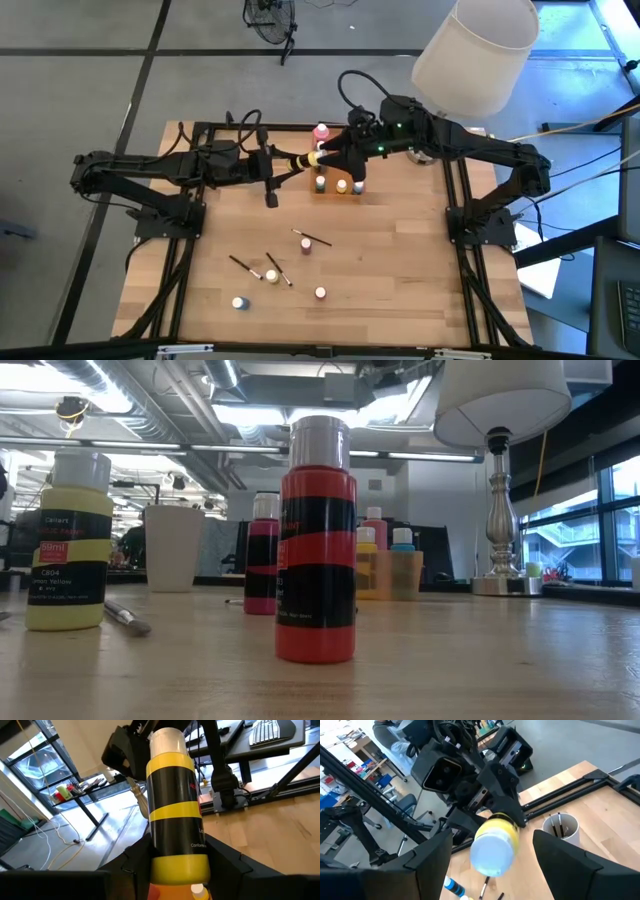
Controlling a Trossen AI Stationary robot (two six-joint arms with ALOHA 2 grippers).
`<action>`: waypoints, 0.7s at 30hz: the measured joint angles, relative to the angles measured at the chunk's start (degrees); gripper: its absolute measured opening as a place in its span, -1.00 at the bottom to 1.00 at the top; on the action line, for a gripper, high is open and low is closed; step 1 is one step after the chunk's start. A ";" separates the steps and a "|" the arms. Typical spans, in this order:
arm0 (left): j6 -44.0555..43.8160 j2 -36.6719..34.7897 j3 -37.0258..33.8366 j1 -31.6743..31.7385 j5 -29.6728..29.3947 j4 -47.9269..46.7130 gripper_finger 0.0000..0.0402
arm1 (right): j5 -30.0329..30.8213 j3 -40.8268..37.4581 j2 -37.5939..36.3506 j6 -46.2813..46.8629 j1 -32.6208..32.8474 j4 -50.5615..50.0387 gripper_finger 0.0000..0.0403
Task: Pick & Place Paint Supplies
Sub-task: Put the top small light yellow paint bottle into the orange bin
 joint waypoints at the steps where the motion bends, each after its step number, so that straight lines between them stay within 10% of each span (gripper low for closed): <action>1: 0.00 0.00 0.00 0.00 0.00 0.01 -0.28 | -0.02 0.00 0.00 -0.02 0.00 -0.09 0.40; 21: 0.00 0.00 0.00 0.00 -0.02 0.01 -0.28 | -1.48 -0.04 1.58 -0.37 -0.78 -1.90 0.30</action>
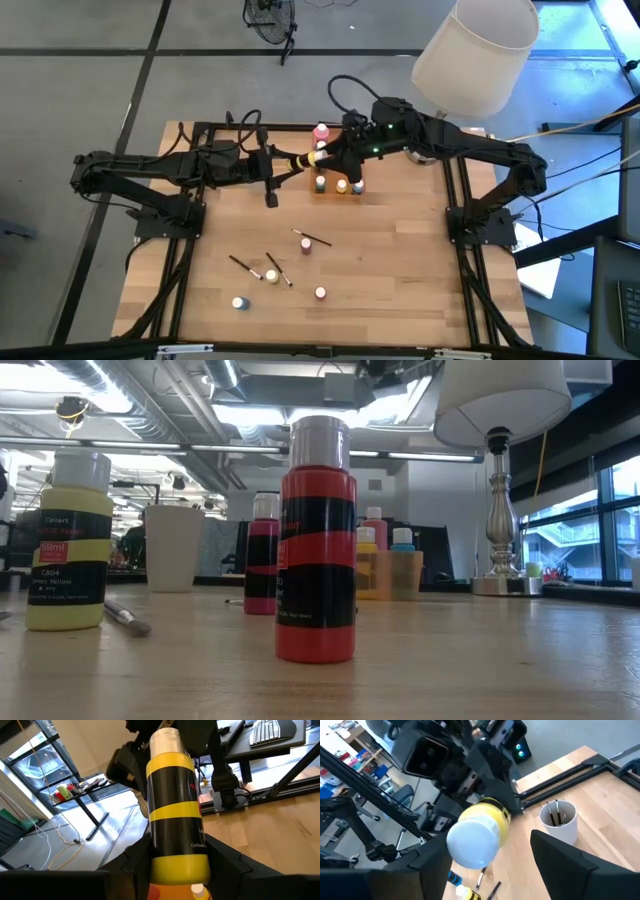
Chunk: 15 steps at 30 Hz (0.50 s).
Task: Pick & Place Paint Supplies
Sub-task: Put the top small light yellow paint bottle into the orange bin
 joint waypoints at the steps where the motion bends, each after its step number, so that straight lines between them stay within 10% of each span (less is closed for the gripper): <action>1: 0.00 0.00 0.00 0.00 0.00 0.02 -0.28 | -0.01 0.00 0.18 -0.22 -0.01 0.25 0.28; 15: -0.04 0.02 0.00 0.02 -0.27 -0.07 -0.28 | -0.68 0.00 0.39 -0.45 -0.62 1.92 -0.07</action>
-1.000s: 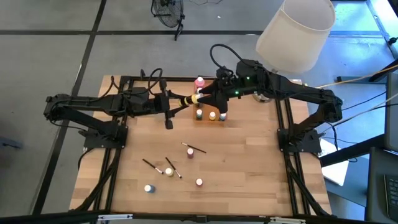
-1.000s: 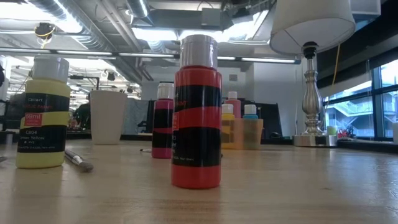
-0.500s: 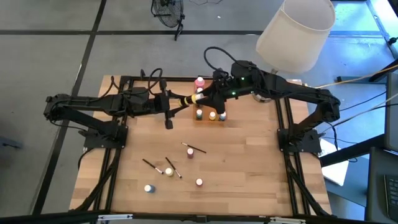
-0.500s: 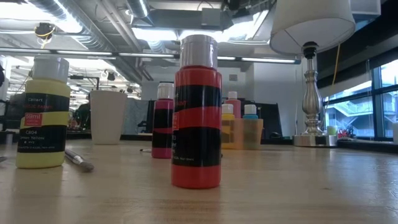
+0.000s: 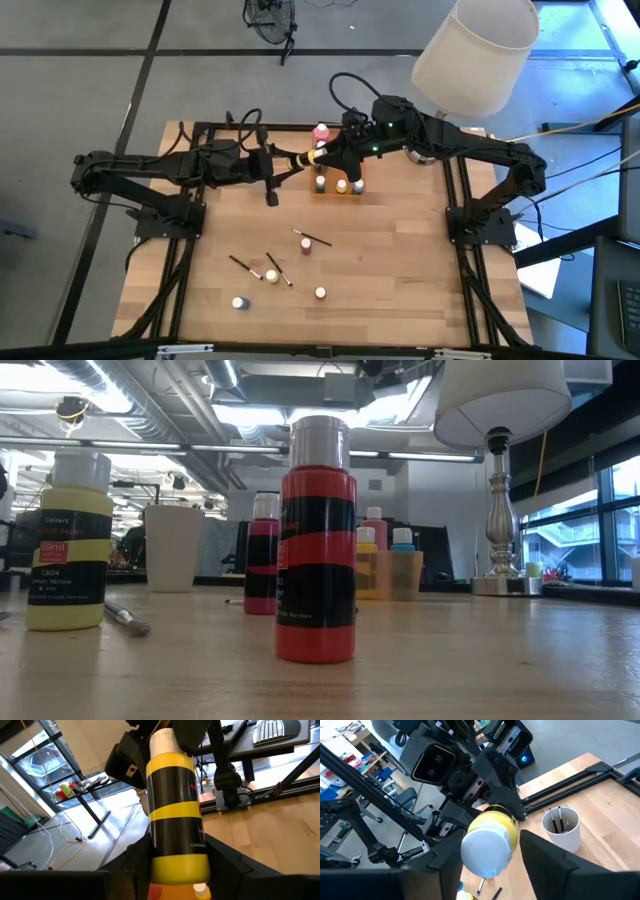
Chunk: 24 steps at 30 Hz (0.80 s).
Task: Pick & Place Paint Supplies
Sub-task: Put the top small light yellow paint bottle into the orange bin
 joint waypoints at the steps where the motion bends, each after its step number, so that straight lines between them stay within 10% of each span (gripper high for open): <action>1: -0.01 0.00 0.00 0.00 -0.05 -0.03 -0.28 | 0.02 0.00 0.00 -0.04 0.00 0.00 -0.10; 24: -1.95 -0.07 0.00 -0.04 -0.75 0.22 -0.15 | -0.22 0.00 -0.08 -2.17 -0.12 -0.17 -0.40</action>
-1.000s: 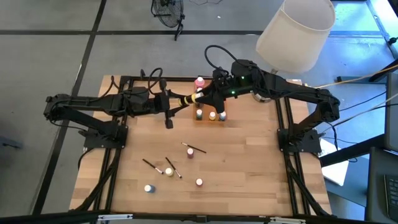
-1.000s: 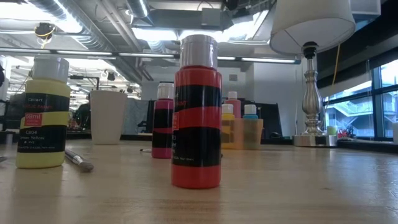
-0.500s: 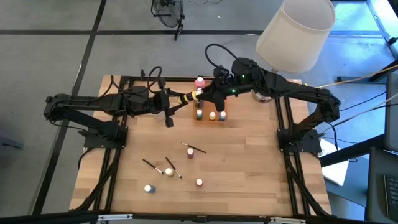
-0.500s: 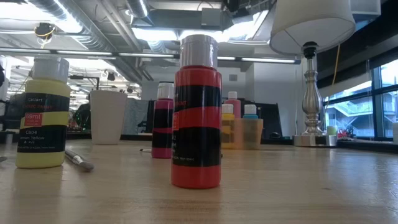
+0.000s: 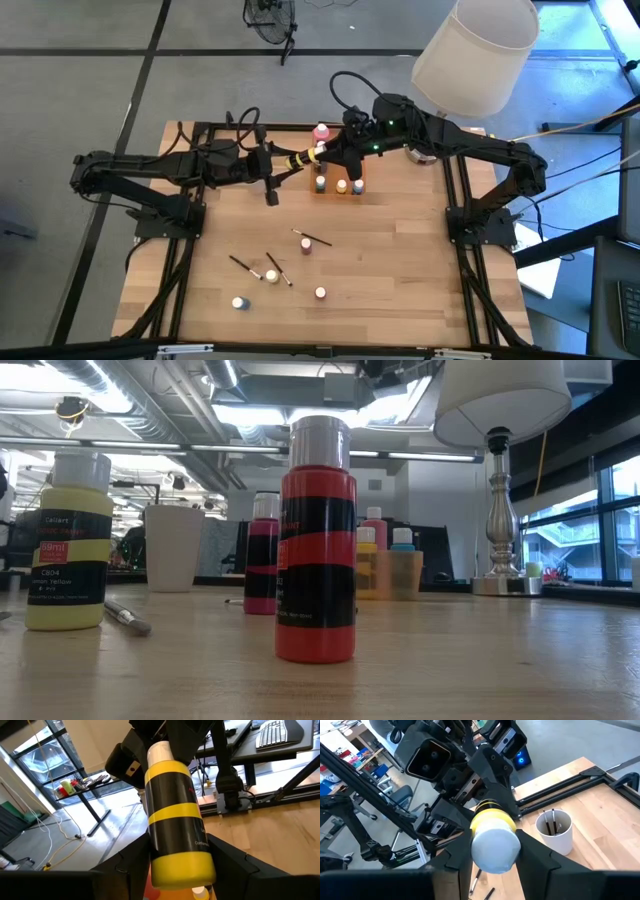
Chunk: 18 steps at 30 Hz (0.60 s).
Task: Pick & Place Paint Supplies
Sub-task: Put the top small light yellow paint bottle into the orange bin
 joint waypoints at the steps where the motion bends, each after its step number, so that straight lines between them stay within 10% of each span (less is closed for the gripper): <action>1: 0.00 0.01 0.00 0.00 0.02 0.00 -0.15 | 0.00 0.00 0.01 0.00 0.01 0.00 -0.40; 18: -2.72 0.13 0.00 -0.04 -0.89 -0.50 0.00 | -0.15 0.00 0.10 -0.08 0.03 0.22 -0.40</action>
